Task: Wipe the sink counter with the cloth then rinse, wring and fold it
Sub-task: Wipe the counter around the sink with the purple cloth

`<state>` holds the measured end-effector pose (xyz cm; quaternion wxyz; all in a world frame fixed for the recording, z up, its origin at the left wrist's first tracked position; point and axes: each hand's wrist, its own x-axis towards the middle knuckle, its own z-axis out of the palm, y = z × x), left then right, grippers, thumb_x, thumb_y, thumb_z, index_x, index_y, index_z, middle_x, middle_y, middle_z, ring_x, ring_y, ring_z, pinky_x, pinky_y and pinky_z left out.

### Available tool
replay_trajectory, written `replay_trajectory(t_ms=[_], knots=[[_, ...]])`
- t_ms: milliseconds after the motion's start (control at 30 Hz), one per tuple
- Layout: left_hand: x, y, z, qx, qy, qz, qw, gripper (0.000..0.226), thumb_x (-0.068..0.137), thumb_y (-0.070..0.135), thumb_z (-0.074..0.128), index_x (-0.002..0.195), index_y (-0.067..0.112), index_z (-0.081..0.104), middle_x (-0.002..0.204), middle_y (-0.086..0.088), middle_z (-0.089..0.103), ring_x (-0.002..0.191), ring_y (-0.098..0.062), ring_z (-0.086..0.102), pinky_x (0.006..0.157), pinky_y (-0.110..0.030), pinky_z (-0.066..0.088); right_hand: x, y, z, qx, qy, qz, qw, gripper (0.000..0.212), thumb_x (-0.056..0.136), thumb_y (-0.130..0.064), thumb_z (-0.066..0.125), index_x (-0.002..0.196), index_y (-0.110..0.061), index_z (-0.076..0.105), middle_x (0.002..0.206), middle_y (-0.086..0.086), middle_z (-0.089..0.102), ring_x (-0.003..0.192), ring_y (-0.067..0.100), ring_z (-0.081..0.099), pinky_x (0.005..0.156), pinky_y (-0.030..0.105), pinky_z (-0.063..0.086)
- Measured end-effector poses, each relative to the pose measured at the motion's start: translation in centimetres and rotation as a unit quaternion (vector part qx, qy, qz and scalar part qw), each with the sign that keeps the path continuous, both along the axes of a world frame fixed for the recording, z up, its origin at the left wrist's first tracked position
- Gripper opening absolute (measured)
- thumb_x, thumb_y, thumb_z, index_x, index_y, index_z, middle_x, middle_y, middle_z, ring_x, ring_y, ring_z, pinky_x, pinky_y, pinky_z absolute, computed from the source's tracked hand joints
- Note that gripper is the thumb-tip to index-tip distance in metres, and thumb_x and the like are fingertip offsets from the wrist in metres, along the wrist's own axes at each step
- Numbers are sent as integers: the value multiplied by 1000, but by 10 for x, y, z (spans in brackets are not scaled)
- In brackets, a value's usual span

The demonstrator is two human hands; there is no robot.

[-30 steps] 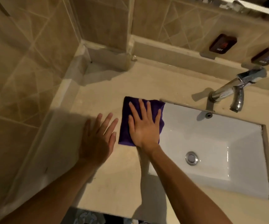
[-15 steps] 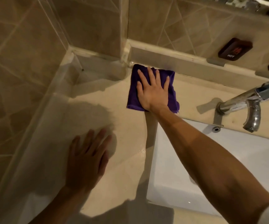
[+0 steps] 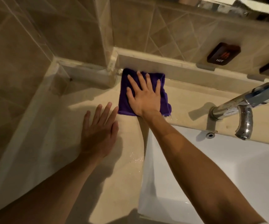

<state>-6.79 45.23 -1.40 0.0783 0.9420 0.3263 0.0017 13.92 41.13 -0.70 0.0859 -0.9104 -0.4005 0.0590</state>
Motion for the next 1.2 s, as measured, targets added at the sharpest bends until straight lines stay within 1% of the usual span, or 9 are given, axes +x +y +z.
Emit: replay_trajectory(t_ms=[167,300,433,533,733,867,967,1033,1200], knots=[[0,2,2,2,-1,-1,1000,56,106,45,14,161,35,21,170,7,16,157,-20,15,125,-51,17,11,-26,3,-3,-7,12,1000,56,100,-62,15,155,-49,19,168,-10,14,155,17,5,123,55,-5],[-1,1,2,7,-2,0,1000,56,105,44,15,160,38,22,170,10,15,157,-18,16,124,-49,18,40,-81,4,-16,-18,-18,1000,55,100,-65,17,153,-53,19,167,-12,14,155,15,7,123,55,-1],[0,1,4,5,-9,11,1000,57,102,41,22,159,39,25,169,13,19,156,-17,20,122,-48,20,71,-143,6,-40,-1,-72,997,55,98,-67,12,152,-58,10,168,-16,5,155,11,-2,123,55,-4],[0,-1,4,4,-15,7,1000,57,102,42,22,159,40,24,169,13,18,157,-17,18,122,-49,19,77,-159,5,-43,12,-97,994,56,94,-70,9,149,-61,7,167,-18,1,154,7,-6,123,53,-3],[2,-3,0,15,-25,17,999,56,104,42,24,159,37,25,170,10,18,157,-21,18,124,-51,17,65,-143,2,-48,4,-108,993,57,97,-66,2,152,-56,0,168,-14,-3,155,16,-8,120,61,-6],[3,-4,2,19,-30,12,999,56,104,42,23,159,34,28,169,7,22,156,-23,22,123,-53,18,39,-108,5,-43,-3,-119,992,55,100,-62,11,155,-53,6,169,-11,0,156,26,-3,120,62,-4],[4,-3,1,25,-18,9,999,57,104,41,23,160,33,27,169,5,22,155,-25,24,122,-54,20,2,-53,5,-28,3,-65,997,55,100,-61,16,154,-53,11,169,-10,3,155,29,-3,119,63,-6],[5,-1,0,22,-5,3,1000,58,103,43,21,160,33,24,169,4,20,156,-24,22,122,-54,19,-16,-24,5,-21,18,-19,999,55,100,-61,14,154,-52,9,169,-10,1,155,29,-7,118,64,-9],[2,2,2,17,2,-5,1000,58,103,43,19,160,33,24,169,4,20,156,-23,20,121,-53,21,-10,-22,3,3,20,10,1000,55,99,-65,15,153,-55,14,168,-11,7,156,25,-2,119,62,-10]])
